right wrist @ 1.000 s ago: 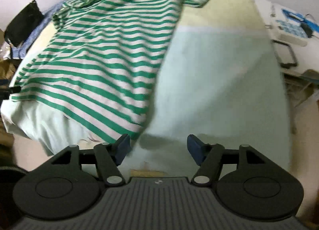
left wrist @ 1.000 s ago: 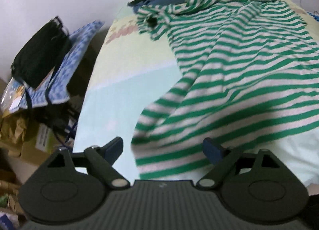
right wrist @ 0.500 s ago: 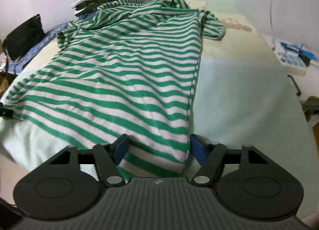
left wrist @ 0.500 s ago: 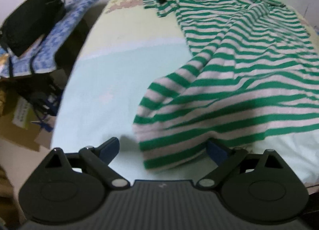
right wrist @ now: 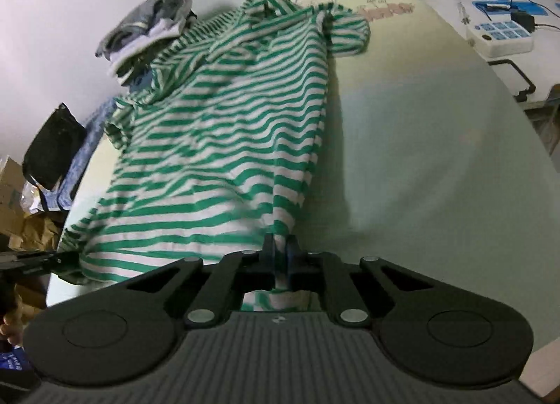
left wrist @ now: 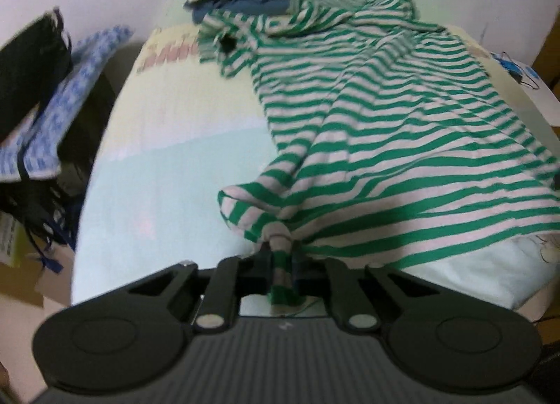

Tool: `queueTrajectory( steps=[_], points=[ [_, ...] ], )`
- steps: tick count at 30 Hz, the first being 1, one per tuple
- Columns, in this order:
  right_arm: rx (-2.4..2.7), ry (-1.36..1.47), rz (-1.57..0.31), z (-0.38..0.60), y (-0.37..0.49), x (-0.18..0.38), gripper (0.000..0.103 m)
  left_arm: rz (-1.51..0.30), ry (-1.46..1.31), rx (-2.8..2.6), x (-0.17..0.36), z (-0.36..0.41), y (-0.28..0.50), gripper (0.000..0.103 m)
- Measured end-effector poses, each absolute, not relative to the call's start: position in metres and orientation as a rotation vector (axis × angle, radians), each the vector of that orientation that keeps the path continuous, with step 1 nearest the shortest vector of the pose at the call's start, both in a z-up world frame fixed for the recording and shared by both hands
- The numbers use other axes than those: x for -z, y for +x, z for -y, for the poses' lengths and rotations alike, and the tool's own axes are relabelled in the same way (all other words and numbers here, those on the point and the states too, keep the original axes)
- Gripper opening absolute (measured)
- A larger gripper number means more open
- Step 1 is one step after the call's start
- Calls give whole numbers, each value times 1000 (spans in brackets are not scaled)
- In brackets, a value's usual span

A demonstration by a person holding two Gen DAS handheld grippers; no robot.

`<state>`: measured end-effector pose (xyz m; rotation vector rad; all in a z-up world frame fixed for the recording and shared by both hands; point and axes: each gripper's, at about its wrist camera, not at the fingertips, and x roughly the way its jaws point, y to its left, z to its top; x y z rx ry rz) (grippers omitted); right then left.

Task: Fold clothes

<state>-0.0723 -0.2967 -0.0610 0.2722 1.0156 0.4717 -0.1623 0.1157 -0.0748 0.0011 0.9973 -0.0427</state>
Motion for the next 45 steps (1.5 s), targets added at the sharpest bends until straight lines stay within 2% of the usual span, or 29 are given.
queueTrajectory(
  steps=[9,14,22,25,34,38,40,41,42,43,45],
  points=[
    [-505,214,-1054,315,-82,45,6,-883,-31,95,25,-109,-194,4],
    [-536,120,-1097,314,-85,46,5,-897,-29,80,25,-107,-202,4],
    [-578,-14,-1194,344,-89,39,5,-894,-50,128,-7,-106,-240,4],
    [-592,-71,-1230,355,-87,41,5,-935,-43,142,-3,-100,-251,4],
    [-611,-185,-1290,347,-83,76,5,-1077,-72,54,55,-101,-257,3],
    [-613,-175,-1309,347,-77,75,6,-1090,-26,45,58,-102,-259,4],
    [-616,-211,-1306,349,-74,69,10,-1108,24,13,58,-109,-261,5],
    [-617,-231,-1295,349,-72,64,10,-1119,48,-3,57,-114,-263,11],
    [-619,-250,-1281,348,-71,58,13,-1128,68,-20,56,-119,-263,11],
    [-620,-270,-1268,347,-69,52,24,-1124,69,-47,53,-127,-262,10],
    [-623,-286,-1221,345,-64,40,32,-1087,68,-85,41,-134,-254,9]
  ],
)
